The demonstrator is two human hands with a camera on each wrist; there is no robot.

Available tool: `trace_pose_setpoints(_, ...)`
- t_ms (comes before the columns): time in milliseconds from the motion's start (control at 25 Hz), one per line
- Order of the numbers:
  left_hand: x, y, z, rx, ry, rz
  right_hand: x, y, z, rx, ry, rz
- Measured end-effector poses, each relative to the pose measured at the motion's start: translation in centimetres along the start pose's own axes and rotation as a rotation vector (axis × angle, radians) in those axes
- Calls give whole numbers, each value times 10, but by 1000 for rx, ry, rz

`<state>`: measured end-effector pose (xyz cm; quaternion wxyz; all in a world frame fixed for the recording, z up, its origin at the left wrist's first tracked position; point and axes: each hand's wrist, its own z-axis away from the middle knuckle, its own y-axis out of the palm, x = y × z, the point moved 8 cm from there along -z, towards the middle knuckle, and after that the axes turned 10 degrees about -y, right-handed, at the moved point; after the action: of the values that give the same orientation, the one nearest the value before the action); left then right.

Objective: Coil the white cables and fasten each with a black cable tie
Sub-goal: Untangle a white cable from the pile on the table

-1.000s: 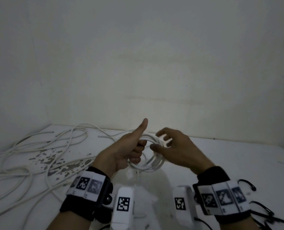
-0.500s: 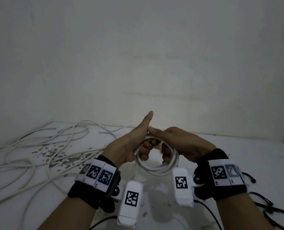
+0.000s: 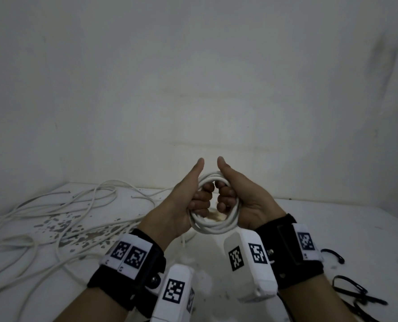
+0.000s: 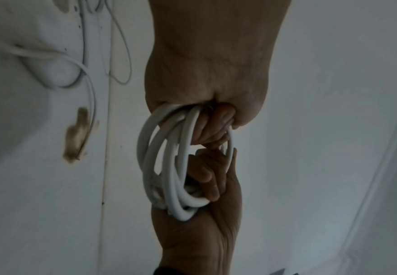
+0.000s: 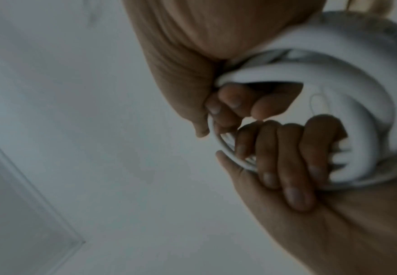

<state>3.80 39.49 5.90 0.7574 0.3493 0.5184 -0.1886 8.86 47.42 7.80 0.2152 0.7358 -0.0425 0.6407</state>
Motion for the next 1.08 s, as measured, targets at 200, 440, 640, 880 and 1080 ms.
trace_pose_setpoints(200,-7,7,7,206,-31,159,5,5,1,-44,-13,-121)
trace_pose_setpoints(440,-19,-1,25,485,-5,322,7,17,4,-19,-85,-58)
trace_pose_setpoints(640,-21,7,22,398,104,258,21,10,7,-52,-174,9)
trace_pose_setpoints(880,-18,1,19,178,41,114,28,15,11,55,-214,169)
trace_pose_setpoints(1080,-6,1,12,89,-14,21,28,10,10,95,-244,321)
